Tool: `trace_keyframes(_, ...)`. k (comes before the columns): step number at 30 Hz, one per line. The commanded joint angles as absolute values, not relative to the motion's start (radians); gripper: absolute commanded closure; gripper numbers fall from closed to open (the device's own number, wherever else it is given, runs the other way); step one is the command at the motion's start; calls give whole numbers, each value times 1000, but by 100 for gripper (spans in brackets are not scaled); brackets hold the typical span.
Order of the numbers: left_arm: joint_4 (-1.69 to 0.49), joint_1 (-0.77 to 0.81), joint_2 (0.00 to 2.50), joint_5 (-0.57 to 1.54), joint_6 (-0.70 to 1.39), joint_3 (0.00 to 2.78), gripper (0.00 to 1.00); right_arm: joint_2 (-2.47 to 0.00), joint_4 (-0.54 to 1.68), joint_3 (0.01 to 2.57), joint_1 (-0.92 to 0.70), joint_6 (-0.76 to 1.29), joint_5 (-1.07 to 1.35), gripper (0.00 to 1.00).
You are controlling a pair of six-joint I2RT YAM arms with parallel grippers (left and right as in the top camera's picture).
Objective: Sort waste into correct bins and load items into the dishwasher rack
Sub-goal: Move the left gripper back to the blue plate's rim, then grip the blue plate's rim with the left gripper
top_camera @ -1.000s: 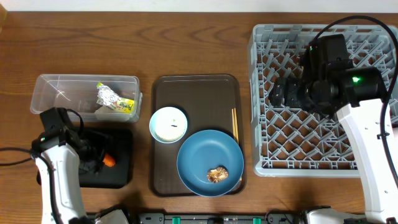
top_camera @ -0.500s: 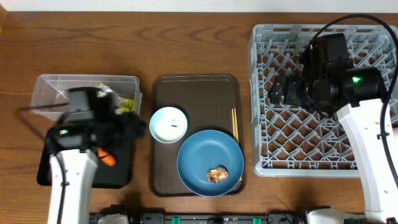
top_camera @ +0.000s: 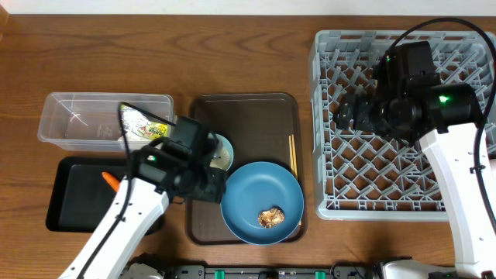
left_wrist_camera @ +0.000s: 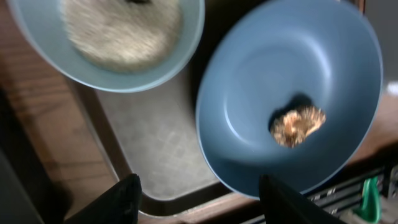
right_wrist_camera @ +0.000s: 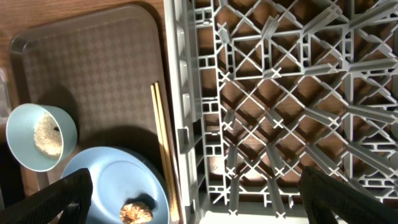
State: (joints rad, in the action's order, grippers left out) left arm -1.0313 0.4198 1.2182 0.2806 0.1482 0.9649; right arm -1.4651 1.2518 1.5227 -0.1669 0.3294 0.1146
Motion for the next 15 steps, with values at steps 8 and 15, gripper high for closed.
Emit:
trace_keyframes(8, -1053, 504, 1237, 257, 155, 898, 38, -1463, 1249, 1522, -173, 337, 117, 1)
trace_keyframes(15, -1081, 503, 1237, 241, 187, 889, 37, -1463, 1249, 1522, -173, 337, 117, 1)
